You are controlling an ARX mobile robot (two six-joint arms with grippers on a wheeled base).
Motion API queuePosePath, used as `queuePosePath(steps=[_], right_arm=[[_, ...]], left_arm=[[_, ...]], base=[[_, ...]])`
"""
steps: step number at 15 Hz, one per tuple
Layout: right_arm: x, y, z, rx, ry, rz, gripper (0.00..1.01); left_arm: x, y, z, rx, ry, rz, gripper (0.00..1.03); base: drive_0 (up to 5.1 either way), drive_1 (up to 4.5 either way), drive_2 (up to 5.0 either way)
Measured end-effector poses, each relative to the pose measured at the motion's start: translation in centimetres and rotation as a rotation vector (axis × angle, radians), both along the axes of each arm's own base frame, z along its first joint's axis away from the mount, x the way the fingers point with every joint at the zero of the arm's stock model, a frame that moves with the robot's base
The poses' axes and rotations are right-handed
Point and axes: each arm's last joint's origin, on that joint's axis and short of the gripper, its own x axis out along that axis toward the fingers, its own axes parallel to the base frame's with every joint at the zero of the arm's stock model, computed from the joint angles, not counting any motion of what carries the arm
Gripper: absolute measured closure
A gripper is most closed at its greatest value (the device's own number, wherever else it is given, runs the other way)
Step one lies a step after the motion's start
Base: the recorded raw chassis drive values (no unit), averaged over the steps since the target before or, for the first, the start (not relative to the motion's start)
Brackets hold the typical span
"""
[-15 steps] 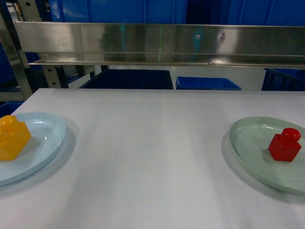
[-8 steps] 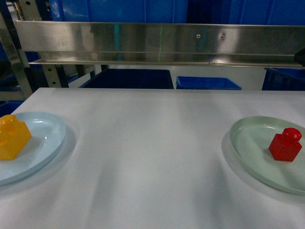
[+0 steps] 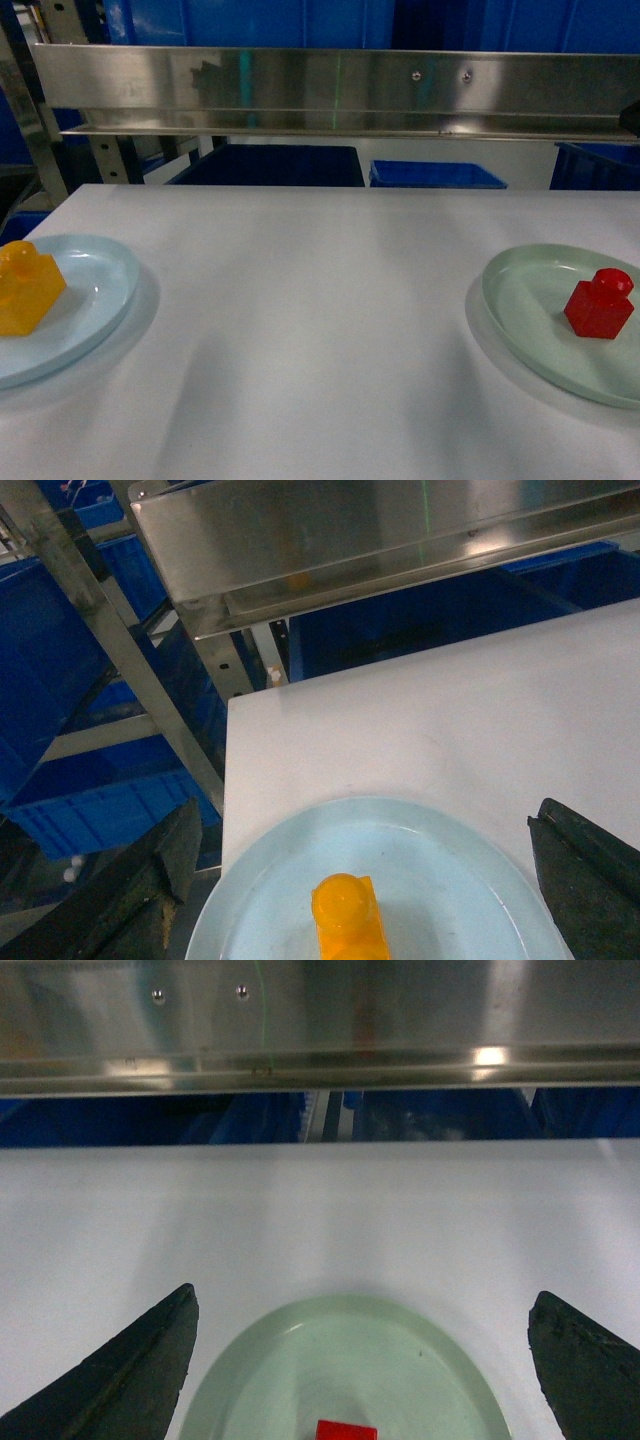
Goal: Sort and place red and yellow blocks in left bins
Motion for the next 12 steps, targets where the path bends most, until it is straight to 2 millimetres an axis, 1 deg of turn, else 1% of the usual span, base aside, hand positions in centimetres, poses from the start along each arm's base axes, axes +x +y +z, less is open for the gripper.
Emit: queuePosePath(steps=[3, 4, 5, 7, 9, 11, 12], right_arm=[[3.3, 0.6, -1.9, 0.044, 0.281, 0.121, 0.03], [4.3, 0.7, -2.4, 0.059, 0.351, 0.142, 0.03], [5.2, 0.7, -2.5, 0.065, 0.390, 0.139, 0.03], [6.4, 0.5, -2.3, 0.073, 0.402, 0.119, 0.03], [6.9, 0.4, -2.7, 0.071, 0.408, 0.109, 0.03], [7.1, 0.3, -4.0, 0.062, 0.448, 0.091, 0.03], [6.8, 0.3, -4.9, 0.061, 0.479, 0.078, 0.03]], left_arm=[[0.0, 0.0, 0.0, 0.000, -0.001, 0.000, 0.05], [0.0, 0.0, 0.0, 0.000, 0.002, 0.000, 0.05], [0.0, 0.0, 0.0, 0.000, 0.002, 0.000, 0.05], [0.0, 0.0, 0.0, 0.000, 0.000, 0.000, 0.05], [0.0, 0.0, 0.0, 0.001, 0.000, 0.003, 0.05], [0.0, 0.0, 0.0, 0.001, 0.000, 0.003, 0.05], [0.0, 0.0, 0.0, 0.000, 0.001, 0.002, 0.05]], base=[[0.0, 0.00, 0.0], [0.0, 0.00, 0.0], [0.0, 0.00, 0.0], [0.0, 0.00, 0.0], [0.0, 0.00, 0.0], [0.0, 0.00, 0.0], [0.0, 0.00, 0.0]])
